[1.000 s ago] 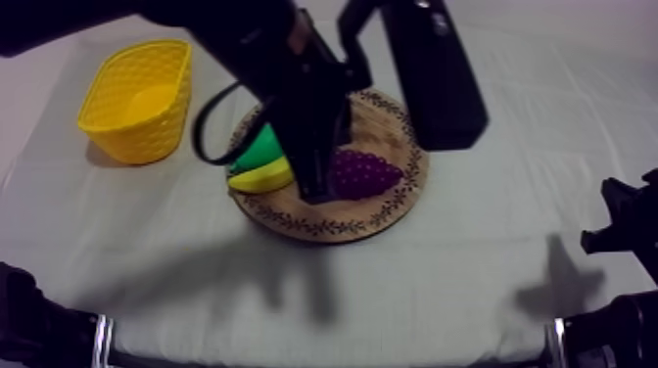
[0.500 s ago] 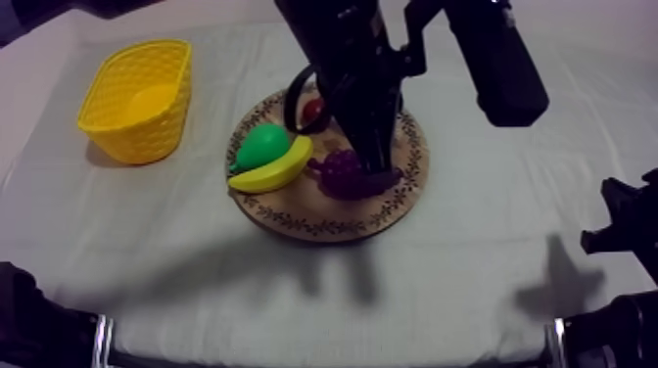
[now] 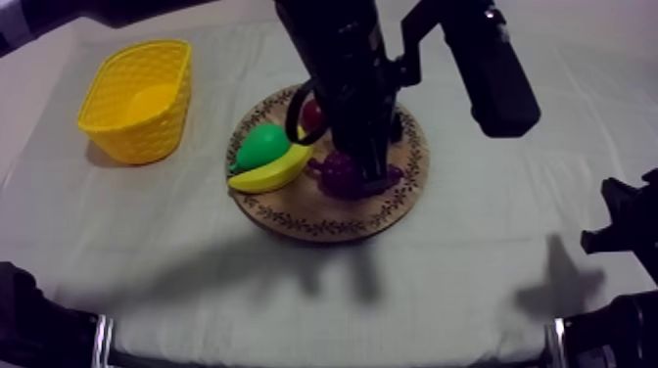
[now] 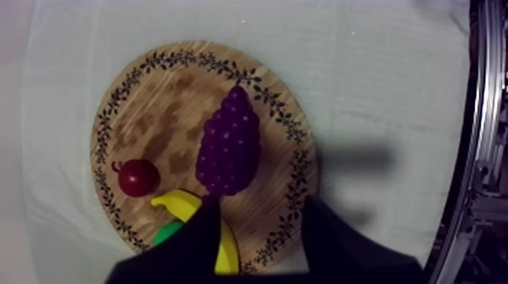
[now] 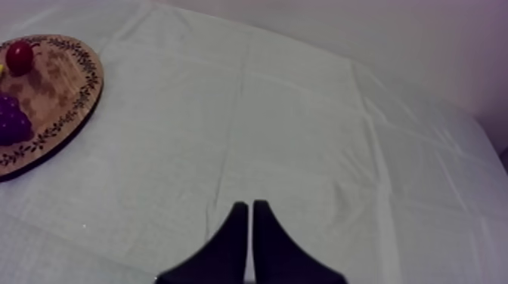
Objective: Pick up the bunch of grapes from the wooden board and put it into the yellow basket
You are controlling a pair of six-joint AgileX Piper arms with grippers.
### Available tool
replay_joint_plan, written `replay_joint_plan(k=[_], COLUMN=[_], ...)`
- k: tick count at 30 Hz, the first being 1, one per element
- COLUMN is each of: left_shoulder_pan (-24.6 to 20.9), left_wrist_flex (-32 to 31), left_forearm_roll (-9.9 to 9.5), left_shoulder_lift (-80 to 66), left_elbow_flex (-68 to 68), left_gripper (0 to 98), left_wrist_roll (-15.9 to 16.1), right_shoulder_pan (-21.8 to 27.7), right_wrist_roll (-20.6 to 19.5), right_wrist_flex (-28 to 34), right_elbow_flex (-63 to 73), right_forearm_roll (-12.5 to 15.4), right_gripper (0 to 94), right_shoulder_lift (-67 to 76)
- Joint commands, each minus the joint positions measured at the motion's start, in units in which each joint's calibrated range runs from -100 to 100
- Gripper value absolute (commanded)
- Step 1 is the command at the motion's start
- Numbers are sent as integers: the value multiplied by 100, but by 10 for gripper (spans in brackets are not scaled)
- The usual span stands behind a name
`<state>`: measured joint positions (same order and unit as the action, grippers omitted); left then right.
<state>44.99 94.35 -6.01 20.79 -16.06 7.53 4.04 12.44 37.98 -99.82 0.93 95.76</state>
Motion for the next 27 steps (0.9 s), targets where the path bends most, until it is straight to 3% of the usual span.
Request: replay_joint_plan(k=[1,13,27], left_shoulder_pan=[9,108,14], left_wrist_flex=[-1,-87,-577], left_forearm_roll=[-12,-65,-80], left_shoulder_lift=[-1,19,838], left_elbow_flex=[13,154,220], left_gripper=[571,760,785], left_wrist_roll=[1,-35,2], right_shoulder_pan=[2,2,2], right_wrist_roll=[-1,-1,-5], right_wrist_flex=[0,0,0], right_elbow_flex=[4,4,4], right_forearm_roll=[2,2,2], right_gripper=[3,3,3], right_shoulder_lift=[0,0,0])
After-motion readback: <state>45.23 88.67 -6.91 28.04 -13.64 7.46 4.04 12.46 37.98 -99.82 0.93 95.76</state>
